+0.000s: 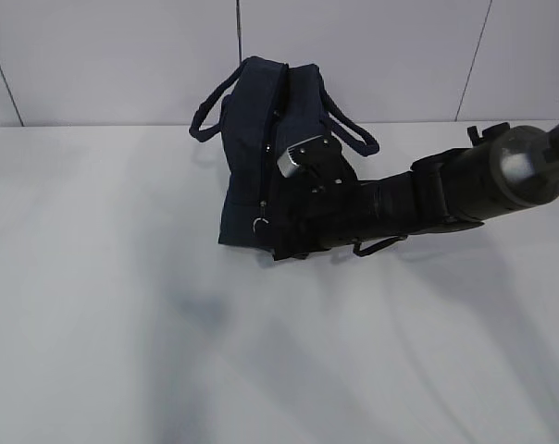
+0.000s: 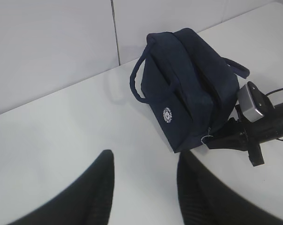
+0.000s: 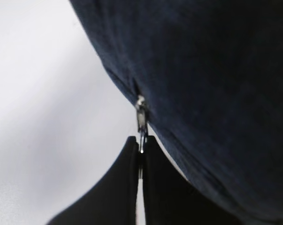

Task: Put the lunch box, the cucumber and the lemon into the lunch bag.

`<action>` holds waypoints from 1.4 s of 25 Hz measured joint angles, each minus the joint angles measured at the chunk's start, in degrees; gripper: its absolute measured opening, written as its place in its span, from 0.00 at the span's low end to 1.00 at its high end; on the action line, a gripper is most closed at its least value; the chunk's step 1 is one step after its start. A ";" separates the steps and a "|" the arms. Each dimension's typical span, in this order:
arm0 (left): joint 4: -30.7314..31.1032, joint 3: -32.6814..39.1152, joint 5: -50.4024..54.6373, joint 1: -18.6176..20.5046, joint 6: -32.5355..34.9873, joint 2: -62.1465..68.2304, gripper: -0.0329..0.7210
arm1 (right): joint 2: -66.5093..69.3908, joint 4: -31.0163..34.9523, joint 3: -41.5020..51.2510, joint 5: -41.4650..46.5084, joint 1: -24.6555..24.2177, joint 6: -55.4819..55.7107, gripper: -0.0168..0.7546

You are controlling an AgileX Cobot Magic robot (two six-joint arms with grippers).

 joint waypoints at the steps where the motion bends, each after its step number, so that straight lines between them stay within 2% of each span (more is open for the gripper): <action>1: 0.00 0.00 0.00 0.00 0.00 0.00 0.44 | 0.00 0.00 0.00 0.00 0.00 0.04 0.02; 9: 0.00 0.00 0.00 0.00 0.00 0.00 0.44 | 0.04 0.00 -0.11 0.69 0.00 3.27 0.02; 20: 0.00 0.00 0.00 0.00 0.00 0.00 0.44 | 0.04 -2.16 -0.11 6.49 0.00 11.86 0.02; 35: 0.00 0.00 0.45 0.00 0.00 0.00 0.44 | -3.36 -4.24 -0.11 9.87 0.00 15.12 0.02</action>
